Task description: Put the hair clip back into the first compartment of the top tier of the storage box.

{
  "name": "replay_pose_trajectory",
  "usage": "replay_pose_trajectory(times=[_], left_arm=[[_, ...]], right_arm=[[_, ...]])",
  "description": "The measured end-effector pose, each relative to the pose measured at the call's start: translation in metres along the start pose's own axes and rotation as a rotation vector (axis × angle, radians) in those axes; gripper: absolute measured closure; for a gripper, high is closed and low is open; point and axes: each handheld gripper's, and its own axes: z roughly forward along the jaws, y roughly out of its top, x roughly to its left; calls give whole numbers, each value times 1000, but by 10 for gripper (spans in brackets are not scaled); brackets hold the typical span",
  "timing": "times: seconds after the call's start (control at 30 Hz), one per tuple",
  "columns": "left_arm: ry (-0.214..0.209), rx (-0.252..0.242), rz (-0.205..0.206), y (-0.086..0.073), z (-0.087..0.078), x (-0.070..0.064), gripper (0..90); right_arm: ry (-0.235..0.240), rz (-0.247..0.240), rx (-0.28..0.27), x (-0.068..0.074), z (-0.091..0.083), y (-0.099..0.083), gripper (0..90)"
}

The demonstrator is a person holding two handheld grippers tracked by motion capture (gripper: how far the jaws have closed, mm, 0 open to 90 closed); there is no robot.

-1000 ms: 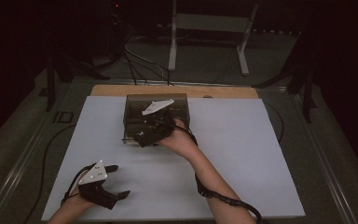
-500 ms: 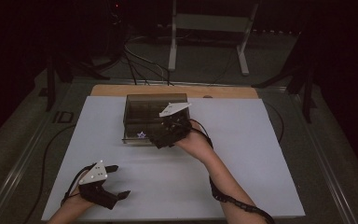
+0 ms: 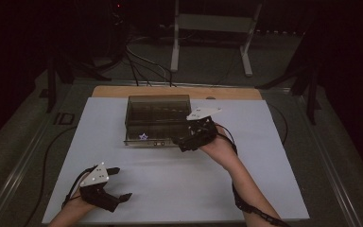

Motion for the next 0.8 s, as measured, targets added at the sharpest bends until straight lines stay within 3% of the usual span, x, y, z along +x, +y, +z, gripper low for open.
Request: replay_pose_trajectory(times=[0.33, 0.8], left_arm=[[2, 7, 2, 0, 0, 0, 3], [2, 3, 0, 0, 0, 0, 3]], right_arm=[[-37, 25, 0, -15, -22, -30, 27], [-68, 59, 24, -26, -35, -77, 28]])
